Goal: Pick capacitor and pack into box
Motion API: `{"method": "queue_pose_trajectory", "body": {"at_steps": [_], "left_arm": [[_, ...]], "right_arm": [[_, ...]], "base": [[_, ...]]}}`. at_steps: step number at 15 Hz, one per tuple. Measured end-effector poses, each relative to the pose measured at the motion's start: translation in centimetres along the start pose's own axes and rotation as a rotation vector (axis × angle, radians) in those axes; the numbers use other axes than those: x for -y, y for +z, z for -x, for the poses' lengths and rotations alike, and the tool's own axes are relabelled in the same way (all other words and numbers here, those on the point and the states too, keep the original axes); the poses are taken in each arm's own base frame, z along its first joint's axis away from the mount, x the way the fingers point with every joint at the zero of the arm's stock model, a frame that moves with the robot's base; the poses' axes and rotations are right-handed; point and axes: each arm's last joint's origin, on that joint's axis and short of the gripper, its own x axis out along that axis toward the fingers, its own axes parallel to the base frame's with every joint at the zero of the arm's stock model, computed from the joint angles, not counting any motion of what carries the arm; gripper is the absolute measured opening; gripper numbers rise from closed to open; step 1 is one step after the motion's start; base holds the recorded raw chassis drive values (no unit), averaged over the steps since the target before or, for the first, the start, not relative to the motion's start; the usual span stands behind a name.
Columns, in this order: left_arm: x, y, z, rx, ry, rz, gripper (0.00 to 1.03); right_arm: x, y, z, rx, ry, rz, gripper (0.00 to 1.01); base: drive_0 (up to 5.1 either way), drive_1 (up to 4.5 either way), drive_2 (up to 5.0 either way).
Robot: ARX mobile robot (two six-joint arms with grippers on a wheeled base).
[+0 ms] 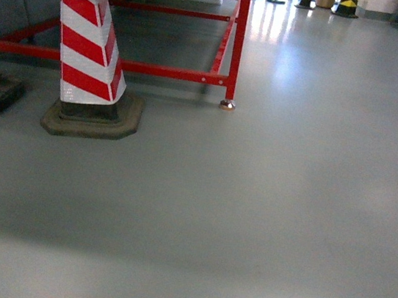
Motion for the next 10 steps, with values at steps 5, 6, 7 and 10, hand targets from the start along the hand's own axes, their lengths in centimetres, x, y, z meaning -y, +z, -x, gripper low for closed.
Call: {"method": "queue_pose_trajectory", "body": {"at_steps": [5,6,7,10], "left_arm": [[0.0,-0.02,0.0,-0.002,0.0,0.0,0.43],[0.0,0.0,0.0,0.0,0.0,0.0,0.43],[0.0,-0.03,0.0,-0.003,0.0,0.0,0.43],[0.0,0.0,0.0,0.0,-0.001,0.0,0.43]], "right_arm": [[0.0,0.0,0.0,0.0,0.0,0.0,0.98],[0.0,0.01,0.0,0.001,0.0,0.0,0.98],[0.0,-0.03,0.0,-0.003,0.001,0.0,0.98],[0.0,0.01,0.0,0.001,0.0,0.0,0.98]], "base": [[-5.1,2.36,2.4],[-5.0,2.41,2.4],[-4.9,2.54,2.5],[-5.0,2.5,2.5]]}}
